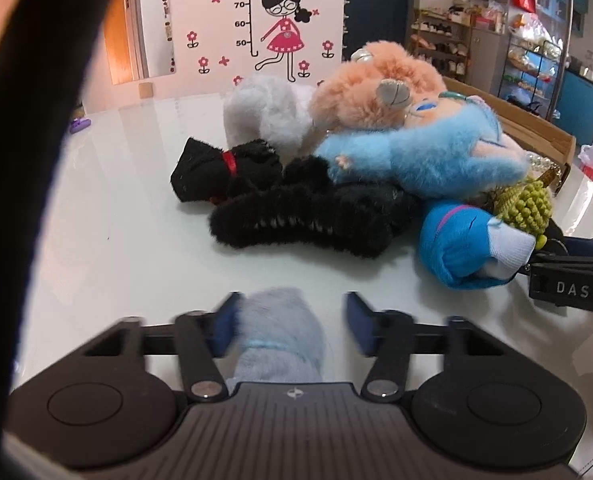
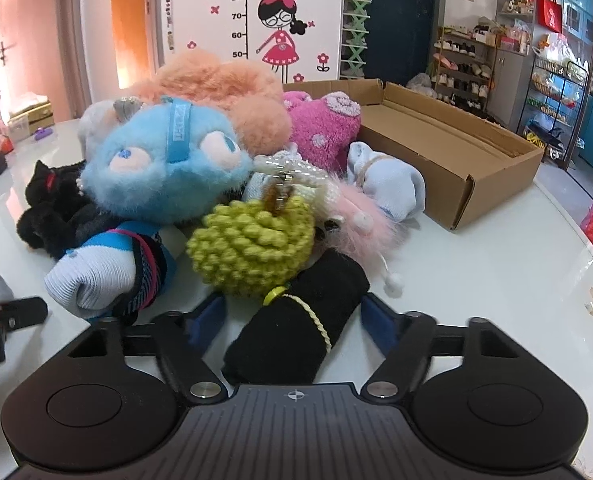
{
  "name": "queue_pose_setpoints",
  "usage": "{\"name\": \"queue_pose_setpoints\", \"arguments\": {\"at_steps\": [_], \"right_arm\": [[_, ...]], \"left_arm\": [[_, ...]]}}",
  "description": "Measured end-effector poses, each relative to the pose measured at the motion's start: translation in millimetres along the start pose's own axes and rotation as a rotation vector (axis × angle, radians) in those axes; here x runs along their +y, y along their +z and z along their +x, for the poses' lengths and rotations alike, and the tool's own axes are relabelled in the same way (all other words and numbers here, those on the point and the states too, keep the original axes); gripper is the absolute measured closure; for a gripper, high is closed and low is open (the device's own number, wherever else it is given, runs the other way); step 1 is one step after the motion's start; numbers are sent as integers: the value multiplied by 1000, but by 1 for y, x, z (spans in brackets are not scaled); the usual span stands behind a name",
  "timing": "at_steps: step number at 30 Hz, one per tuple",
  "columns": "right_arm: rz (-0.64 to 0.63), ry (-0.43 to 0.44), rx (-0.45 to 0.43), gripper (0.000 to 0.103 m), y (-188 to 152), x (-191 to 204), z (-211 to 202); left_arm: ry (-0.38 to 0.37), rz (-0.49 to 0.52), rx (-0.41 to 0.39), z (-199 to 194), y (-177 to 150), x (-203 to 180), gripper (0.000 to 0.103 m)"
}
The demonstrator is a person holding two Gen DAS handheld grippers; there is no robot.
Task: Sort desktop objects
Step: 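Grasp the grey rolled sock with the left tool while the right tool grasps the black rolled sock, then lift both socks and carry them toward the cardboard box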
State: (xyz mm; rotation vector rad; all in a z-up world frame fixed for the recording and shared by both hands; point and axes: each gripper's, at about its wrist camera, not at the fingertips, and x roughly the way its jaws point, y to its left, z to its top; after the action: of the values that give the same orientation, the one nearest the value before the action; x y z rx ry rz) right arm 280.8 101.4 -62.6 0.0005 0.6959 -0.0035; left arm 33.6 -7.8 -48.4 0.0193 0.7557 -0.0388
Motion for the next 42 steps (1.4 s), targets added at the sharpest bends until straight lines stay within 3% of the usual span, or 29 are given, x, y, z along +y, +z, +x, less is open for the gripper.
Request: {"name": "queue_pose_setpoints", "arguments": {"at_steps": [5, 8, 12, 13, 15, 17, 24, 27, 29, 31, 42], "right_arm": [[-13, 7, -11, 41, -1, 4, -2], [-15, 7, -18, 56, -1, 4, -4], [-18, 6, -26, 57, -1, 4, -3], [-16, 5, -27, 57, -1, 4, -3], [-20, 3, -26, 57, -1, 5, -3], [-20, 4, -26, 57, -2, 5, -4], [-20, 2, -27, 57, -3, 6, -5], [-17, 2, -26, 57, -4, 5, -6], [-11, 2, -26, 58, -5, 4, -7], [-9, 3, -26, 59, -6, 4, -8], [14, 4, -36, 63, -9, -3, -14]], "left_arm": [[-9, 1, -14, 3, 0, -1, 69], [-8, 3, -29, 3, -2, -1, 70], [-10, 16, -41, 2, -2, -2, 70], [-13, 14, -42, 2, -3, -1, 68], [-22, 17, -39, 2, -4, -1, 51], [-5, 28, -33, 2, -6, -3, 25], [1, 40, -29, -4, -10, 0, 25], [-23, 22, -18, -4, -9, 2, 33], [-30, 29, -22, -7, -10, -1, 52], [-34, 37, -25, -9, -11, -4, 64], [-60, -5, -16, -9, -9, -1, 74]]}}
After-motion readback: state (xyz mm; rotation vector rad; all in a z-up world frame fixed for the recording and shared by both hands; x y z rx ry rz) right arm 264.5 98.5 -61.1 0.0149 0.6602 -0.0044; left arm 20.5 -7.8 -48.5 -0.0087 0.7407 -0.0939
